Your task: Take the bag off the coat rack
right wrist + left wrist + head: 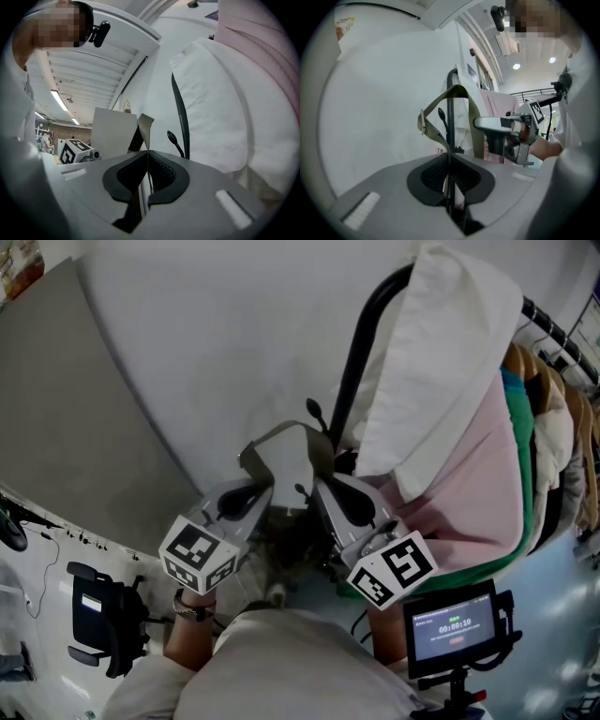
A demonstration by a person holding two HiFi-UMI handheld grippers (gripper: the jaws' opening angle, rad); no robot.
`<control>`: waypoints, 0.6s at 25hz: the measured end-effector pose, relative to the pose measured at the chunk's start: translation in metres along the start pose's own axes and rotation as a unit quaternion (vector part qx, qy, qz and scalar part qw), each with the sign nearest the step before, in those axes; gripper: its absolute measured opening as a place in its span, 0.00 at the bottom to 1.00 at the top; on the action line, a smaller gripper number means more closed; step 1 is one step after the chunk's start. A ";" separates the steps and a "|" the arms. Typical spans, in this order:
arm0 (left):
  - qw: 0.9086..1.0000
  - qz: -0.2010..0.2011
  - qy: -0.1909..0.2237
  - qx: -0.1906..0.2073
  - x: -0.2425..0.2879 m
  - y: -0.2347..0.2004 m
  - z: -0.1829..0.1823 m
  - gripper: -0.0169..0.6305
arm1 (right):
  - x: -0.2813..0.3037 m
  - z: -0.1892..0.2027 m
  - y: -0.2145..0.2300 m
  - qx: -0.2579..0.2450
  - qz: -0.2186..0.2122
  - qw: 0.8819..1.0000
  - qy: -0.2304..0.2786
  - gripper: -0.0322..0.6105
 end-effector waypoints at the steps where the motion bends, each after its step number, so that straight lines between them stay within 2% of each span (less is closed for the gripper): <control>1: 1.000 -0.001 -0.002 -0.001 0.000 0.002 0.002 0.05 | -0.001 0.002 0.001 -0.001 0.001 1.000 -0.001 0.06; 15: 1.000 -0.023 -0.016 -0.004 -0.005 0.022 0.015 0.05 | -0.016 0.018 0.005 -0.037 0.015 0.999 -0.026 0.06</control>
Point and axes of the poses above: the fingertips, and each gripper's own axes: x forward along the fingers, y to its right, z out of its underside, the point moved 2 cm from there along -x, backward along the fingers, and after that the axes turned 11 degrees about z, right-handed, at the moved point
